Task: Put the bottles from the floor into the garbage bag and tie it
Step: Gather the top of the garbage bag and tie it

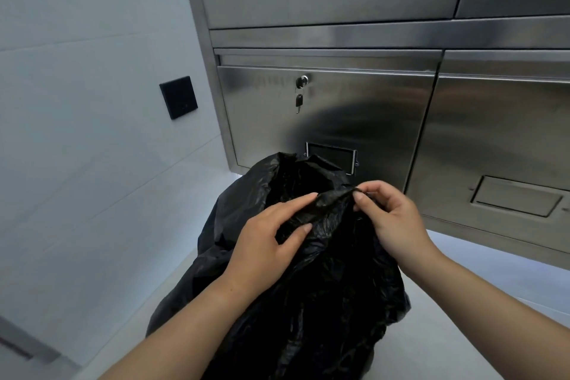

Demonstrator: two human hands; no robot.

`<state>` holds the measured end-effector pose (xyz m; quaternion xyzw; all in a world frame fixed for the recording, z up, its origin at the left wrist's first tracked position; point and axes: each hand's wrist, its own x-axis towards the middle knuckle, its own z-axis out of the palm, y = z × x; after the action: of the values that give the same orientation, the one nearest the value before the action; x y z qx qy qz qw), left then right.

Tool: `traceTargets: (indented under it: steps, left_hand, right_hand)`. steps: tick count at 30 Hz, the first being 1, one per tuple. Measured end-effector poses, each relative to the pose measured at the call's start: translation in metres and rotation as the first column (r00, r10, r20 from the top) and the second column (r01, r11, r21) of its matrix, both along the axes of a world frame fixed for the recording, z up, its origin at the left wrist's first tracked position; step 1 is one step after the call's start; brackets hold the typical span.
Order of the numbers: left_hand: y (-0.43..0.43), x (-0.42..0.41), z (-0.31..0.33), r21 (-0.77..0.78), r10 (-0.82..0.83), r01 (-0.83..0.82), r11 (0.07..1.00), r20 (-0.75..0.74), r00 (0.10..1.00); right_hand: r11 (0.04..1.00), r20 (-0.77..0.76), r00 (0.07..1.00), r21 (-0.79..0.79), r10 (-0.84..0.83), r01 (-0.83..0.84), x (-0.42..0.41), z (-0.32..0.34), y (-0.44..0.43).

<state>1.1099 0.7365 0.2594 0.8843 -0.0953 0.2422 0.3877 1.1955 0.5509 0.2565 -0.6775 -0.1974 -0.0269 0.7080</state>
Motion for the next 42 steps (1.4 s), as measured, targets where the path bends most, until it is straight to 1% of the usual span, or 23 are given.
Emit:
traceTargets:
  steps: [2,4,6,8,11,13,14,18,20,24,29,32,36,39,42]
  left_hand:
    - [-0.001,0.000,-0.005,0.064,-0.019,0.023,0.998,-0.061,0.998]
    - [-0.002,-0.001,-0.012,0.145,-0.041,0.065,0.987,-0.164,0.986]
    - [-0.002,-0.003,-0.017,0.170,-0.034,0.069,0.983,-0.202,0.979]
    - [-0.002,-0.003,-0.016,0.119,0.007,0.011,0.993,-0.149,0.989]
    - [-0.003,0.001,-0.002,-0.051,0.102,-0.104,0.993,-0.033,0.994]
    - [-0.008,0.005,0.007,-0.144,0.107,-0.106,0.984,0.000,0.994]
    - [-0.012,0.007,0.011,-0.164,0.089,-0.088,0.982,-0.006,0.996]
    - [-0.030,0.010,0.010,-0.142,-0.026,0.009,0.990,-0.113,0.993]
    - [-0.035,0.009,0.004,-0.118,-0.044,0.026,0.993,-0.157,0.987]
    - [-0.031,0.007,-0.002,0.010,0.016,-0.015,1.000,-0.098,0.995]
    - [-0.022,0.003,-0.002,0.042,0.038,-0.039,0.998,0.018,0.999]
    - [-0.015,0.002,-0.005,0.032,0.061,-0.063,0.997,0.046,0.997]
    - [-0.007,0.001,-0.006,-0.044,0.087,-0.085,0.995,0.050,0.995]
    - [-0.006,0.002,-0.006,-0.095,0.080,-0.077,0.992,0.030,0.996]
    - [-0.006,0.003,-0.006,-0.105,0.078,-0.075,0.992,0.017,0.997]
  right_hand:
    - [0.998,-0.041,0.999,0.056,-0.015,0.017,0.001,0.002,-0.002]
    - [0.993,-0.073,0.997,0.112,-0.024,0.032,0.004,0.006,-0.005]
    - [0.993,-0.065,0.997,0.109,-0.028,0.035,0.006,0.010,-0.006]
    - [0.997,-0.043,0.999,0.070,-0.026,0.029,0.005,0.010,-0.006]
    - [1.000,-0.022,1.000,0.015,-0.004,0.004,-0.001,0.005,-0.003]
    - [1.000,0.001,1.000,-0.004,0.027,-0.027,-0.005,0.003,0.001]
    - [0.999,0.019,0.999,-0.014,0.041,-0.041,-0.007,0.003,0.003]
    - [0.998,0.078,0.995,-0.016,0.060,-0.059,-0.014,0.006,0.013]
    - [0.999,0.079,0.996,-0.006,0.049,-0.049,-0.015,0.007,0.014]
    - [0.999,0.052,0.998,-0.019,0.047,-0.046,-0.016,0.004,0.009]
    - [0.994,0.007,0.994,-0.034,0.105,-0.105,-0.017,-0.001,0.010]
    - [0.991,0.025,0.993,-0.063,0.120,-0.118,-0.015,-0.002,0.011]
    - [0.984,0.022,0.991,-0.125,0.132,-0.128,-0.015,-0.005,0.016]
    - [0.979,0.049,0.991,-0.167,0.128,-0.118,-0.018,-0.008,0.023]
    - [0.977,0.058,0.988,-0.171,0.141,-0.129,-0.021,-0.010,0.030]
